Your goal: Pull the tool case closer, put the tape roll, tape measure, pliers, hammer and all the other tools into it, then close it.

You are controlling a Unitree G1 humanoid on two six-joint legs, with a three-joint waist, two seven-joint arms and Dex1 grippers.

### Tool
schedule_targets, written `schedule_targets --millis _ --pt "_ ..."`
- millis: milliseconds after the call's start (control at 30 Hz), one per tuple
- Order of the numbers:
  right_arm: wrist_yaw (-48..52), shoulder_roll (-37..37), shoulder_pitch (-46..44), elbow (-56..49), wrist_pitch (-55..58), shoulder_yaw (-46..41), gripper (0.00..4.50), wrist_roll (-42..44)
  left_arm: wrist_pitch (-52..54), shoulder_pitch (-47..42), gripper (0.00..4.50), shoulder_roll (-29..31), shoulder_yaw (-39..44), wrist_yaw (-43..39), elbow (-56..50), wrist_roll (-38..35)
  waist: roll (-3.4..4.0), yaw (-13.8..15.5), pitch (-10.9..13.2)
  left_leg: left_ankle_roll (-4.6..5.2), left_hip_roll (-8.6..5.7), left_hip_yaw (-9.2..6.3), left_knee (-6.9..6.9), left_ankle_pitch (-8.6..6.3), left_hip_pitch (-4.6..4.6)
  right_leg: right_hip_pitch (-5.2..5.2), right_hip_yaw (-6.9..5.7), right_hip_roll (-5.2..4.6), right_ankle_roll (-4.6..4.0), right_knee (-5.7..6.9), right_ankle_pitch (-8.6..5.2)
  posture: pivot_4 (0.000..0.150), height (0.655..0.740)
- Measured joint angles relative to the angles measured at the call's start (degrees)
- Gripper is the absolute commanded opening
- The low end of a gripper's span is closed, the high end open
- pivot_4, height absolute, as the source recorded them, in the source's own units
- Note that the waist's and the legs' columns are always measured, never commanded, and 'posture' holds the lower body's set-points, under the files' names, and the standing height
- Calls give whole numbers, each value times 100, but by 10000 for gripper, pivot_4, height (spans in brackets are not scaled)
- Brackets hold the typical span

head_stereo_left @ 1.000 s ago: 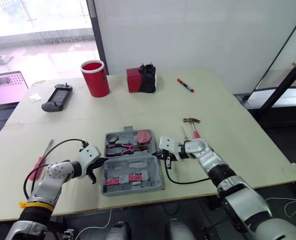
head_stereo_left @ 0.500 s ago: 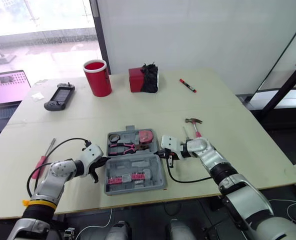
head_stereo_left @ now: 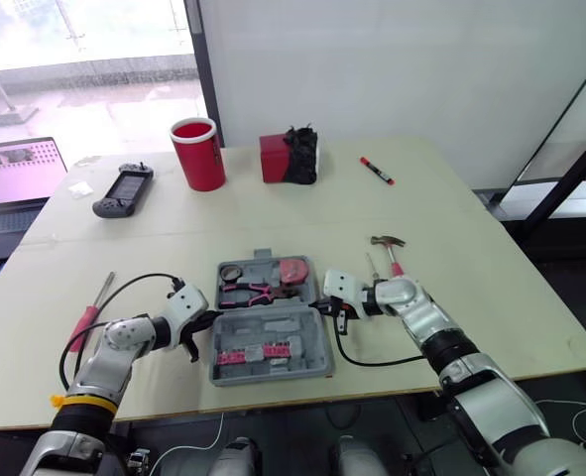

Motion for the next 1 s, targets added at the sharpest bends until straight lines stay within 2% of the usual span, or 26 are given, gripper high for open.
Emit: schedule_targets --millis 533,633,767,800,867,1000 --pt "-232 -77 121 -54 -85 -68 0 64 -105 42 256 98 79 26 79 -119 0 -16 0 0 -1 0 0 0 0 -1 -1 -2 1 0 0 1500 7400" --pt "-223 -488 293 -204 -87 -234 0 201 -193 375 256 437 483 23 81 -355 -1 -18 1 0 0 0 -1 0 -7 -10 -1 -3 1 0 0 1500 7400" --pt "43 -1075 882 -1020 589 -889 0 841 -313 823 256 836 1159 -29 83 -730 1 5 4 0 -1 -1 0 0 -21 -16 -5 -9 1 -12 0 1500 7400" --pt "131 -1113 1040 -1347 752 -1026 0 1057 -331 911 2647 847 1253 -40 13 -830 1 0 4 0 0 -1 -1 0 -22 -15 -6 -10 1 -13 0 1500 7400" --pt "297 -1240 1398 -2099 1073 -1262 5752 1492 -358 1096 8937 856 1413 -70 -212 -1009 0 -13 5 0 2 0 -3 0 -22 -17 -6 -11 1 -15 0 1500 7400" --pt "346 -1660 2166 -3206 1624 -1822 23616 2082 -374 1624 29695 1104 1923 -129 -495 -1344 -1 -16 5 0 4 2 -7 -1 -24 -20 -6 -13 0 -19 -1 1500 7400"
